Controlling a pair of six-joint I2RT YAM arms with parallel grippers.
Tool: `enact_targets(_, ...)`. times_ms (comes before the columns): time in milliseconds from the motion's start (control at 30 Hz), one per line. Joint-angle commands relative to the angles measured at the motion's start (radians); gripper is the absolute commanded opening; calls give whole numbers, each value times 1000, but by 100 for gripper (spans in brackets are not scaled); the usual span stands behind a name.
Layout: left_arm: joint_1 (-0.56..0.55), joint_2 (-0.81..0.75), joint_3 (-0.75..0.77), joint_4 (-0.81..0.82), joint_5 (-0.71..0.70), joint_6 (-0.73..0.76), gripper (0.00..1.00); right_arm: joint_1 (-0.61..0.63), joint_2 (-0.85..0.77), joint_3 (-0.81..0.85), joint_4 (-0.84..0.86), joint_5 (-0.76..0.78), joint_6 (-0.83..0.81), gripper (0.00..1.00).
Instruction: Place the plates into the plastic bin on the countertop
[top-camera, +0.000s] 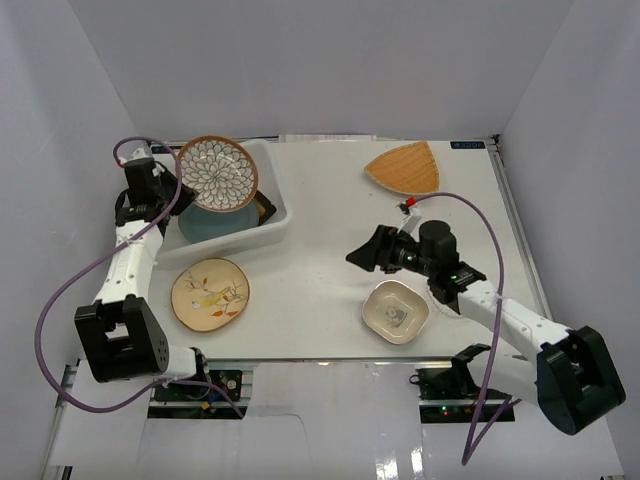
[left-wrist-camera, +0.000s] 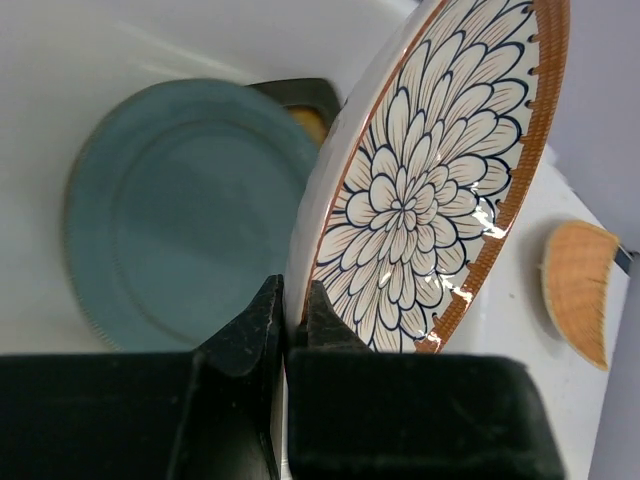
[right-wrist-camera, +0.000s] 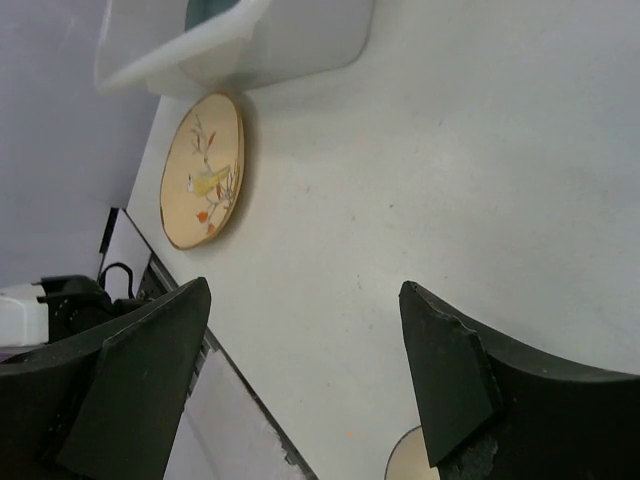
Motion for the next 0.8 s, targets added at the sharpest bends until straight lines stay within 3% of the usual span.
enact_targets(0,32,-70,-49,69,35,-42,0,134,80,42,68,74,-33,82)
enact_targets(233,67,34,-66,74,16,-29,0,356,342,100,230,221,45,81)
enact_targets(400,76,125,-35,64,-10,-28,10,482,525,188,348,277,155,74)
enact_targets(567,79,134,-41,66,-39,-19,47,561,735,249,457,332,261,65)
enact_targets(667,84,132,-47,67,-39,-17,58,594,825,289,516,340,318,64)
enact_targets(767,84,116,-52,69,-16,-20,78,634,896,358,505,358,335,65)
